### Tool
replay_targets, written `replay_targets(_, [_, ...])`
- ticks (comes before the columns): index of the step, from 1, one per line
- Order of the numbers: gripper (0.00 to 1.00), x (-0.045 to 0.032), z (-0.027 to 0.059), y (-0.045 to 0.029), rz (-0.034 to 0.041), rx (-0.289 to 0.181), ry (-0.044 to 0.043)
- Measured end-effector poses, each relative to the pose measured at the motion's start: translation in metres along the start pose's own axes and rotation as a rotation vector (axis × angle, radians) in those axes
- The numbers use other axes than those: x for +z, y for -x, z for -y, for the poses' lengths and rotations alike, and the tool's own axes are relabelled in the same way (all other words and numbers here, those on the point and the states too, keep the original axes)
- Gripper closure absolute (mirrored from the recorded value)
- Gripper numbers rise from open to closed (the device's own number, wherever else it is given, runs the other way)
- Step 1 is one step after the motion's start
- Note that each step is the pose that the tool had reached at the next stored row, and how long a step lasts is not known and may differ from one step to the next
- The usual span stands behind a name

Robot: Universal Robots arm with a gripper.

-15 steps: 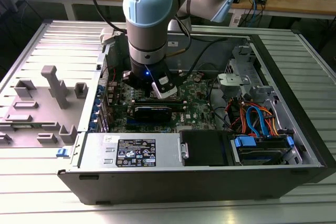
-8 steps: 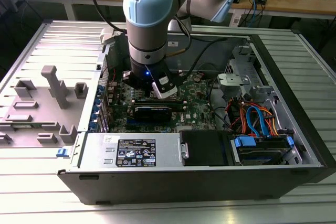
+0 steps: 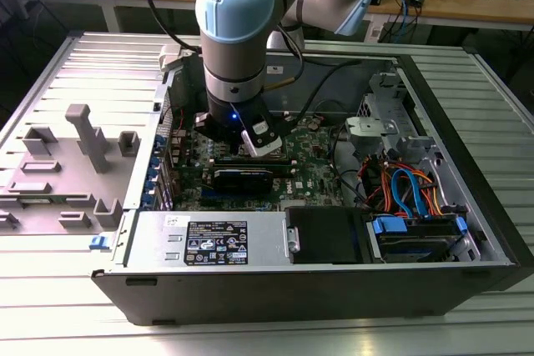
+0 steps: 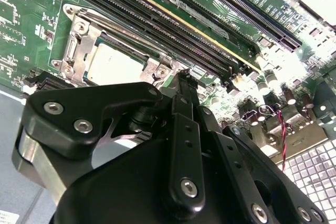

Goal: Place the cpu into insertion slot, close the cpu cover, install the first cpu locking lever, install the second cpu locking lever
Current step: 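Install the second cpu locking lever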

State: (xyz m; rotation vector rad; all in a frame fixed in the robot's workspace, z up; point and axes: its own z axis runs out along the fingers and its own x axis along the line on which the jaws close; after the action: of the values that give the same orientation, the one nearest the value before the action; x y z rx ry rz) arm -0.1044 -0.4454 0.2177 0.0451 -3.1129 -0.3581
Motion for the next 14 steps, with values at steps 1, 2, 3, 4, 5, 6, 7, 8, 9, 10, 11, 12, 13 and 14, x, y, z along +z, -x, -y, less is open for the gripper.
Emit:
replay_targets(1, [0.89,0.0000,0.0000,0.0000,0.0000,0.000,0.0000])
replay_targets(2, [0.89,0.0000,0.0000,0.0000,-0.0002,-0.001,0.0000])
replay_targets(3, [0.89,0.0000,0.0000,0.0000,-0.0003,-0.002,0.0000])
replay_targets(4, [0.89,0.0000,0.0000,0.0000,-0.0004,-0.002,0.0001])
replay_targets(5, [0.89,0.0000,0.0000,0.0000,-0.0006,-0.003,0.0001])
replay_targets(6, [0.89,0.0000,0.0000,0.0000,-0.0006,-0.003,0.0000])
replay_targets(7, [0.89,0.0000,0.0000,0.0000,-0.0008,-0.003,0.0000])
replay_targets(8, [0.89,0.0000,0.0000,0.0000,-0.0009,-0.004,0.0000])
replay_targets(9, [0.89,0.0000,0.0000,0.0000,-0.0010,-0.004,0.0000])
replay_targets(10, [0.89,0.0000,0.0000,0.0000,-0.0011,-0.005,0.0000])
replay_targets(11, [0.89,0.0000,0.0000,0.0000,-0.0013,-0.006,-0.0001])
replay_targets(12, [0.89,0.0000,0.0000,0.0000,-0.0014,-0.006,0.0000])
replay_targets(13, [0.89,0.0000,0.0000,0.0000,-0.0015,-0.007,0.0000])
replay_targets(14, [0.89,0.0000,0.0000,0.0000,-0.0016,-0.007,0.0000])
